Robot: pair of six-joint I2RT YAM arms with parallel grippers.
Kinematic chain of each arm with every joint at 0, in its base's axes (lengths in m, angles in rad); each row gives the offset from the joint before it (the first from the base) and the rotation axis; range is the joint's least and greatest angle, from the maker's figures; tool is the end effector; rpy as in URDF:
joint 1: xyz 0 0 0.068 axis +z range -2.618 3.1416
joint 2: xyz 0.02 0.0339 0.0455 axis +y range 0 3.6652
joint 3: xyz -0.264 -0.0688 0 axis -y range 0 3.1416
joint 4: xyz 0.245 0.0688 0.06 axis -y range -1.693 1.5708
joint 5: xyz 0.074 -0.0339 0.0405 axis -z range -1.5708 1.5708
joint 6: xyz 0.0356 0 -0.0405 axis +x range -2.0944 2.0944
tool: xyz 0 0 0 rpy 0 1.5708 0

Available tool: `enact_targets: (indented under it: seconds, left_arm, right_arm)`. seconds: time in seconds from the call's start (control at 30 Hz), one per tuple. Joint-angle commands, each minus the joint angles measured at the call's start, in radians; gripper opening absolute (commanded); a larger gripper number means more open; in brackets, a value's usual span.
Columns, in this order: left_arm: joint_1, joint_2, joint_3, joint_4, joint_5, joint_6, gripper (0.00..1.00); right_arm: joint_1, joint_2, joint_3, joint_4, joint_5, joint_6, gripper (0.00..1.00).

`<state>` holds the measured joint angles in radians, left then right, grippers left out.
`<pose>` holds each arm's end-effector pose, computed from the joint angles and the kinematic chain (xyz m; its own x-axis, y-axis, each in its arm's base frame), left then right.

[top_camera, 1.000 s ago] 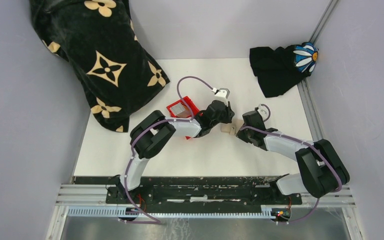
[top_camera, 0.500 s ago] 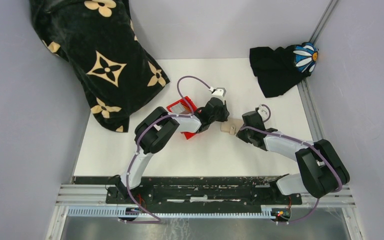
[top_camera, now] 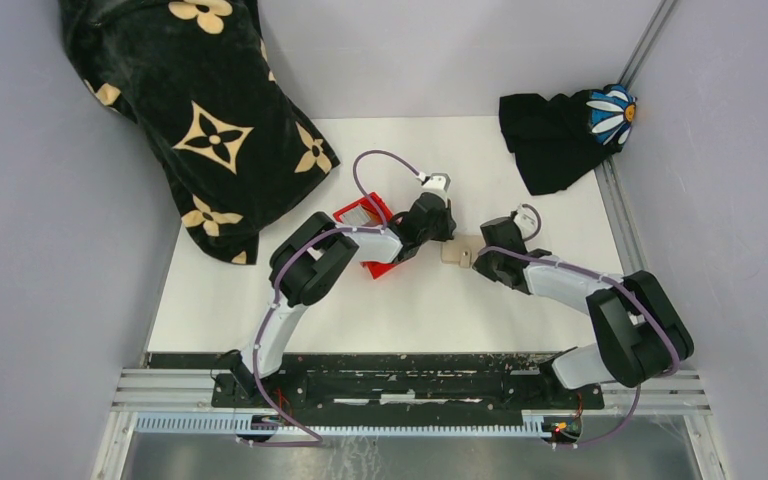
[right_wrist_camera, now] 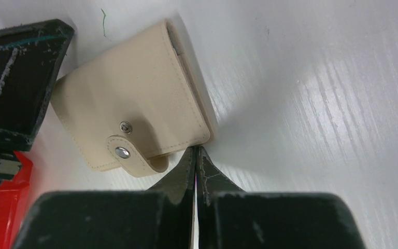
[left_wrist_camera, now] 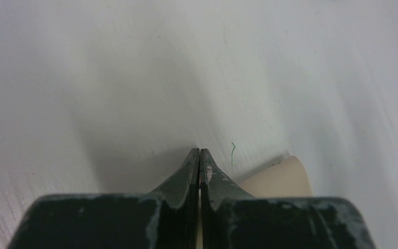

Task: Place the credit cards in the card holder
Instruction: Adjust the card holder at the center of the board.

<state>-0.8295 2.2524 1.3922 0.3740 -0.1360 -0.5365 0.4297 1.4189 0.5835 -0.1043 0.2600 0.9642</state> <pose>0.3332 -0.3569 0.1209 -0.6033 -0.0909 -0.7923 0.3973 0.8272 -0.3974 0.2337 0.0970 0.1455 -0.6359 0.5820 -0.5069 0.4521 0.8132 0.3664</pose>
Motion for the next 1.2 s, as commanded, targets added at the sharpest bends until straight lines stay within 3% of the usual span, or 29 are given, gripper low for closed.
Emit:
enact_targets:
  seconds: [0.0,1.17]
  left_arm:
    - [0.001,-0.04,-0.043,-0.05,-0.022,-0.001,0.06]
    - [-0.094,-0.171,-0.152,-0.338,-0.232,-0.126,0.03]
  right_arm:
    - [-0.015,0.049,0.032,-0.057,0.048,-0.017,0.01]
    - [-0.116,0.241,0.285,-0.083,-0.041,-0.165,0.01]
